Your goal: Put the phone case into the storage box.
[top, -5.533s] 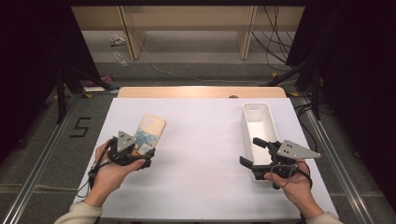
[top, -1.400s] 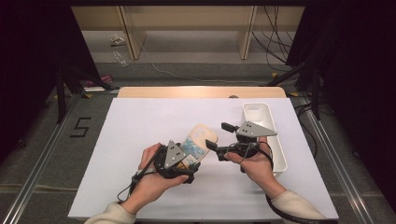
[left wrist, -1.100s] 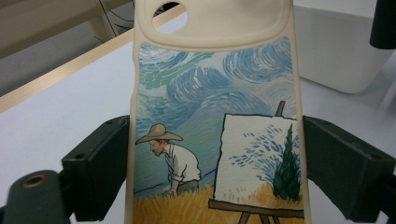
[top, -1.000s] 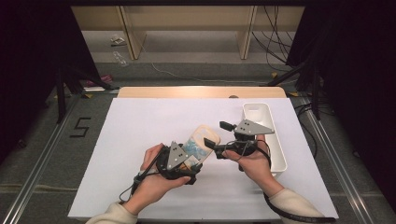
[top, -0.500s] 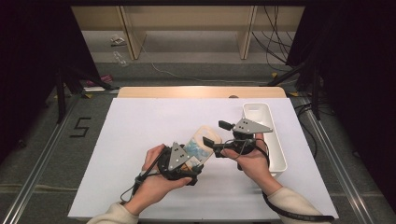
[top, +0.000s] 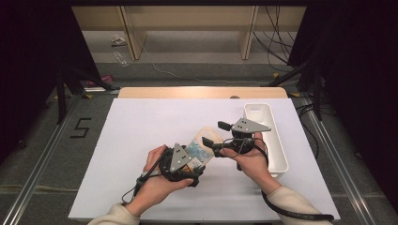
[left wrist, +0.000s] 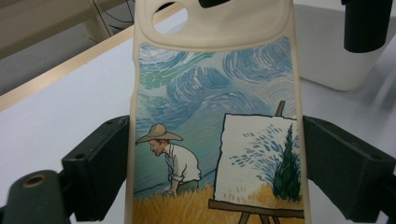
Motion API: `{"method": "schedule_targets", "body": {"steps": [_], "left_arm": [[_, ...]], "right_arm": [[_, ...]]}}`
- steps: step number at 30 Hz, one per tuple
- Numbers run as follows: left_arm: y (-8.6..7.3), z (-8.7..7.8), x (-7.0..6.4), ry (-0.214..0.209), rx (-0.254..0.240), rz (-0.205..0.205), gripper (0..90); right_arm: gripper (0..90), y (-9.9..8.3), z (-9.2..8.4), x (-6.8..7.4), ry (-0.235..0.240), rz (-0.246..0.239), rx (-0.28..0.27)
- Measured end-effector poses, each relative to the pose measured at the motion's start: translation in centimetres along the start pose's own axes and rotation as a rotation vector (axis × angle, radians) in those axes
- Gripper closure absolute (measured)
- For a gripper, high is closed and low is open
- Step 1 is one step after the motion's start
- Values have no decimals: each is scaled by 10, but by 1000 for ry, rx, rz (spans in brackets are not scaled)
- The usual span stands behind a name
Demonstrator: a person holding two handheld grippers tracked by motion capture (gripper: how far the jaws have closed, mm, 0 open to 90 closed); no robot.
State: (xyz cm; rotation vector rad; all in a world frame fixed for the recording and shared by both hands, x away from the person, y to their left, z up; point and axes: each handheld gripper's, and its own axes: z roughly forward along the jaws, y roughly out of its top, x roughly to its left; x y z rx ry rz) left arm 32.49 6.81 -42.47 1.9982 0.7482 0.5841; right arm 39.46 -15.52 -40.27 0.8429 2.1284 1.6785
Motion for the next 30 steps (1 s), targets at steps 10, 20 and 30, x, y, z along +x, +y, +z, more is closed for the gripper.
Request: {"method": "schedule_targets", "body": {"steps": [10, 20, 30], "left_arm": [[1, 3, -4, -12, -1, 8, 118], [3, 5, -8, -25, 2, 19, 118], [4, 6, -11, -29, -6, 23, 118]], "right_arm": [[143, -1, 6, 1, 7, 9, 13], [148, -1, 9, 0, 12, 14, 22], [156, -1, 11, 0, 18, 18, 27]]}}
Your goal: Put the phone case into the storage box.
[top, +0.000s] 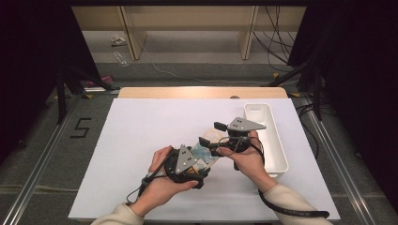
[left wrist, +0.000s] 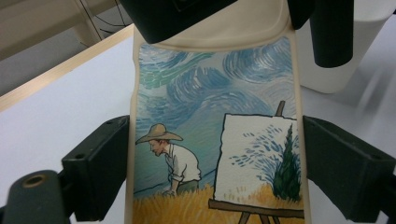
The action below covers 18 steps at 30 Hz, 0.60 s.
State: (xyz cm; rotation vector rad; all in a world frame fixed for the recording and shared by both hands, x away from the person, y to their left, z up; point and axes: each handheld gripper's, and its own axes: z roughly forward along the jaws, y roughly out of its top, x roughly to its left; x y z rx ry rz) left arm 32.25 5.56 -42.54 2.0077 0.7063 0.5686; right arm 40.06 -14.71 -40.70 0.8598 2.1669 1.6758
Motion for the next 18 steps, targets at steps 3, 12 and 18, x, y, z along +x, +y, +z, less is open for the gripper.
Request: {"method": "schedule_targets", "body": {"steps": [3, 12, 18], "left_arm": [[0, 0, 0, 0, -1, 0, 118], [0, 0, 0, 0, 0, 1, 118], [0, 0, 0, 4, -1, 2, 118]], "right_arm": [[157, 0, 0, 0, 0, 2, 1], [183, -1, 1, 0, 12, 4, 4], [210, -1, 1, 0, 13, 11, 9]]}}
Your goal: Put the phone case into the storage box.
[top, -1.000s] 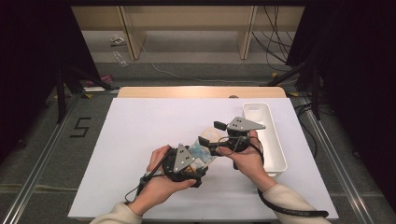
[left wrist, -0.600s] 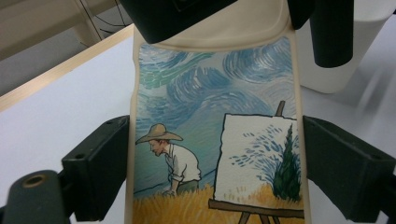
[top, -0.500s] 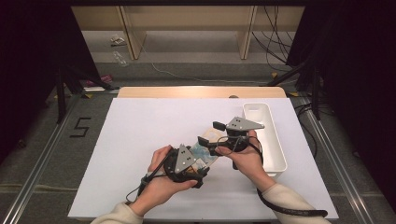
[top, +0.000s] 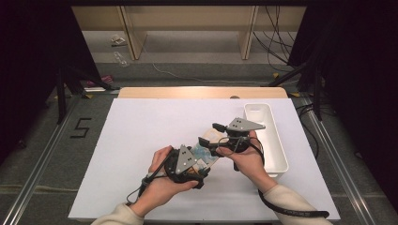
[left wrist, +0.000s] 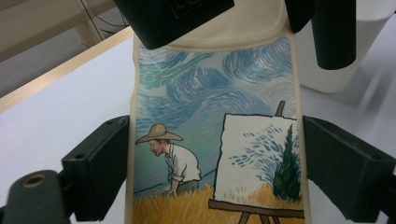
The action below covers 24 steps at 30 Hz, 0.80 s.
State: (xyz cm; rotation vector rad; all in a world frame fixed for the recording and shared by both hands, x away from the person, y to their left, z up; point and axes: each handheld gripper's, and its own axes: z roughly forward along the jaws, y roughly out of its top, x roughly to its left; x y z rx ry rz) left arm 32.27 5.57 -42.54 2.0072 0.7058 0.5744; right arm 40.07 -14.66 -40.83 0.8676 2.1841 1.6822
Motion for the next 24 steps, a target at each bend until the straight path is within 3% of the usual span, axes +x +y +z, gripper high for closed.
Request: {"method": "schedule_targets", "body": {"steps": [16, 24], "left_arm": [[-1, 1, 0, 9, 3, 7, 118], [-2, 3, -1, 8, 6, 4, 118]], "right_arm": [[342, -3, 1, -1, 6, 80, 28], [474, -4, 2, -2, 12, 120, 33]]}}
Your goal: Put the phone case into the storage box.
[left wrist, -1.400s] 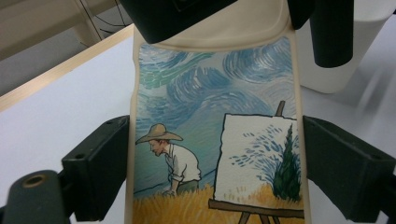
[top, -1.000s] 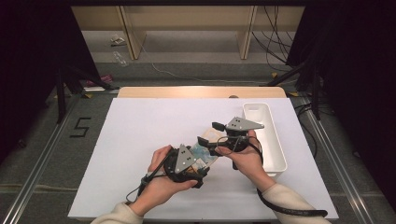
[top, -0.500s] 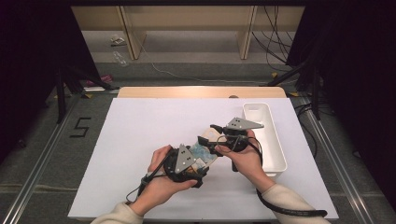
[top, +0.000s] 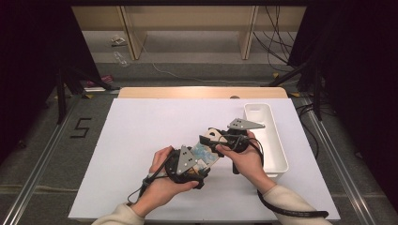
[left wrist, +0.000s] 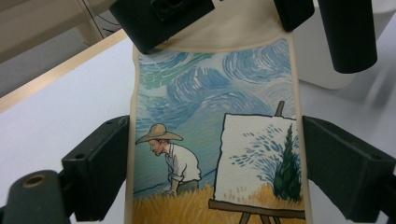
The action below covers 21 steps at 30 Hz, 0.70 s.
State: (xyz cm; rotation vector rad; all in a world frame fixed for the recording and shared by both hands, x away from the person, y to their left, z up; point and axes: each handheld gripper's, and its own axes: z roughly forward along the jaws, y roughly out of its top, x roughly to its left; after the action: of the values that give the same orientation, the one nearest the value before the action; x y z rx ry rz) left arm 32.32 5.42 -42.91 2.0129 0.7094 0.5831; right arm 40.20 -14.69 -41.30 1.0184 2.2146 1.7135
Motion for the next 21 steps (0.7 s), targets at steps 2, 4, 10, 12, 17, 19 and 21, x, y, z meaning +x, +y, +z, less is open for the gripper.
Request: {"method": "schedule_targets", "body": {"steps": [2, 4, 10, 12, 17, 19, 21], "left_arm": [[0, 0, 0, -1, 1, -2, 118], [-1, 1, 0, -1, 4, -1, 118], [-3, 2, 0, -1, 17, 4, 117], [-3, 3, 0, -2, 17, 5, 116], [-4, 4, 0, -2, 20, 4, 116], [-4, 3, 1, -6, 19, -3, 117], [-3, 0, 3, 19, 24, 23, 263]], "right_arm": [[487, 0, 0, 0, 2, 7, -2], [544, 1, -1, -1, 12, 30, -14], [653, 4, -4, -1, 52, 58, -35], [716, 6, -5, 1, 84, 64, -54], [786, 8, -7, 6, 121, 51, -72], [794, 10, -8, 10, 116, 37, -74], [798, 11, -9, 12, 104, 29, -83]]}}
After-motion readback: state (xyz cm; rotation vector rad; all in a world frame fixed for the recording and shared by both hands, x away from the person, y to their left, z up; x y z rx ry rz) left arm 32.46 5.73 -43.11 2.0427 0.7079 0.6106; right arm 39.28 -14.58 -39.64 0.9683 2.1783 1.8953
